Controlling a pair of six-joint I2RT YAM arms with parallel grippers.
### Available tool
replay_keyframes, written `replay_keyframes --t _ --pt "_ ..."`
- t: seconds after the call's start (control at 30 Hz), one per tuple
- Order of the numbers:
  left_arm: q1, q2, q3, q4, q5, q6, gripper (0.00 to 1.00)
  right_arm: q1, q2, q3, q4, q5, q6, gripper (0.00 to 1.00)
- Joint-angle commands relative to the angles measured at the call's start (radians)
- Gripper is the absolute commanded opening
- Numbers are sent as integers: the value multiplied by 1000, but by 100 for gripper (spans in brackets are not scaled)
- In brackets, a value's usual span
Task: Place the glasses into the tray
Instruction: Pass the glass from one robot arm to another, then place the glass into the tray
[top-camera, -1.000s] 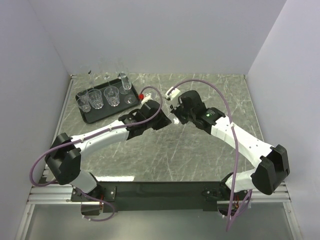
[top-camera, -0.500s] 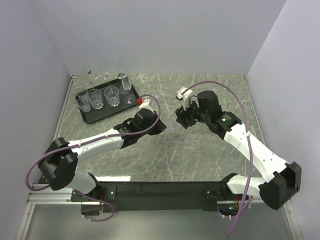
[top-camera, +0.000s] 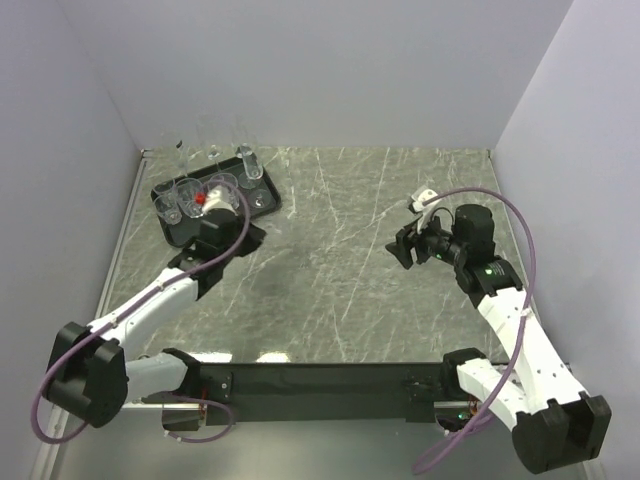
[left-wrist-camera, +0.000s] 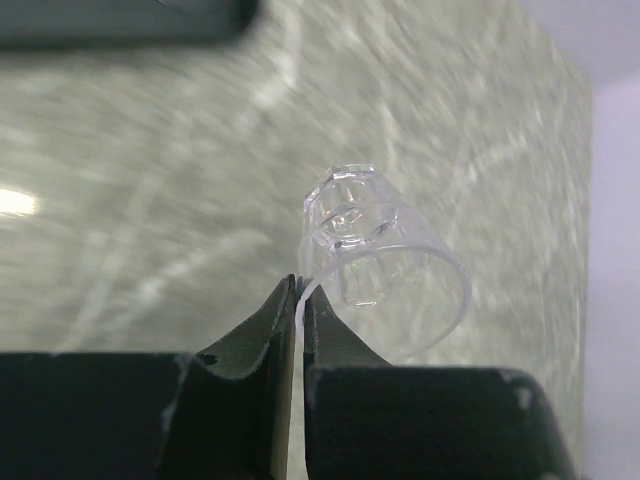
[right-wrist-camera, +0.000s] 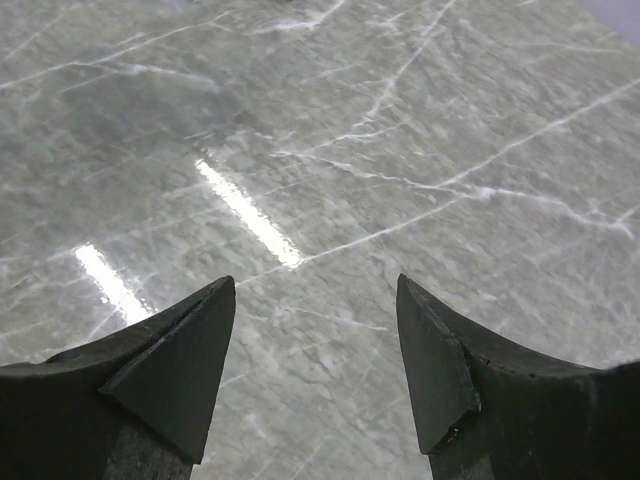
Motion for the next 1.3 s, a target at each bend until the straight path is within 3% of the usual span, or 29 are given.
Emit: replay_keyframes --t 0.0,0.23,0.67,1.27 --pt "100 -42 -8 12 36 14 0 -59 -26 -8 81 -74 -6 72" --pt "291 19 44 -96 31 -53 0 -132 -44 -26 79 -135 14 72" --pt "522 205 195 -183 39 -162 0 -178 -51 -37 78 -157 11 72" --pt "628 444 369 -275 82 -148 4 -212 -51 -42 81 -168 15 72"
